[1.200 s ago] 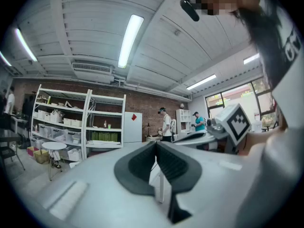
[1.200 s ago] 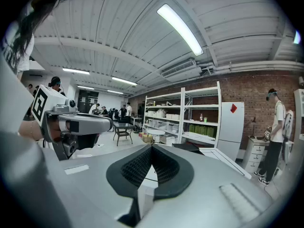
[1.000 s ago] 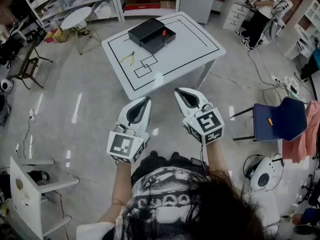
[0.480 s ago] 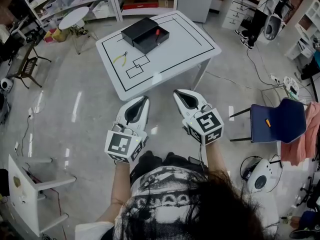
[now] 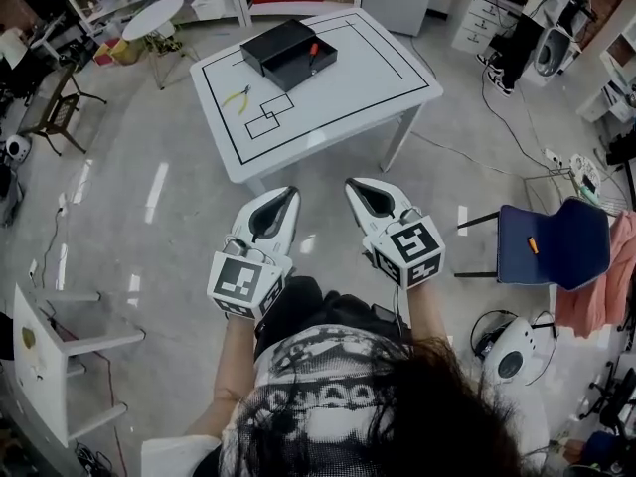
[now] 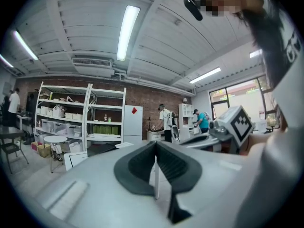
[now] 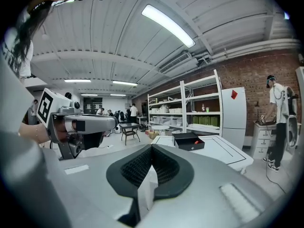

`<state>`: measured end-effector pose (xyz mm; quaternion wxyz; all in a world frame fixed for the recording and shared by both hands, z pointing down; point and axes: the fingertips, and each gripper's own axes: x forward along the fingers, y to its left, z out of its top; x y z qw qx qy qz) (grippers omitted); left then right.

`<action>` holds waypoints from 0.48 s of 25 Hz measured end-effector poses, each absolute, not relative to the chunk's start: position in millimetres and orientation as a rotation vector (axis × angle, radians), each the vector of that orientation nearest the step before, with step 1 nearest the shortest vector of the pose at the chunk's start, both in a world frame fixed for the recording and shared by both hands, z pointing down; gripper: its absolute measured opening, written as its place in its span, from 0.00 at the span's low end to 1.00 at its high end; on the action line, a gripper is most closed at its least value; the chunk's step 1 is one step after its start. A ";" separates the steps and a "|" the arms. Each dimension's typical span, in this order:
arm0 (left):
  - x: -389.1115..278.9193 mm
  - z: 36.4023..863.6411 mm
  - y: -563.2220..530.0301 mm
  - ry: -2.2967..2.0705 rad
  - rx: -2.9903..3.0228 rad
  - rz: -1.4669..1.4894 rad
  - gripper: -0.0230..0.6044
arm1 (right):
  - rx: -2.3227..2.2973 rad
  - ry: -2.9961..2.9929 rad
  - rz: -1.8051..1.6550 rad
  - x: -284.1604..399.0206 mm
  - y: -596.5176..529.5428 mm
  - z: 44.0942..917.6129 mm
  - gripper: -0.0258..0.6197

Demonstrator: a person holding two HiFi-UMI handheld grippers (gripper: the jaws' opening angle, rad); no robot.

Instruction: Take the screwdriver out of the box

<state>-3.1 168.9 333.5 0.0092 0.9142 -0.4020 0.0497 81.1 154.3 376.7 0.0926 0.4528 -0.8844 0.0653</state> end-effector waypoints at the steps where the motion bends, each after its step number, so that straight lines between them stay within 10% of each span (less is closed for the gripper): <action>1: -1.4 335.5 170.0 -1.253 2.855 0.167 0.04 | 1.346 -2.627 0.202 82.3 155.3 379.2 0.04; 12: 17.7 341.9 153.6 -1.211 2.873 0.193 0.04 | 1.361 -2.623 0.241 97.2 141.1 390.2 0.04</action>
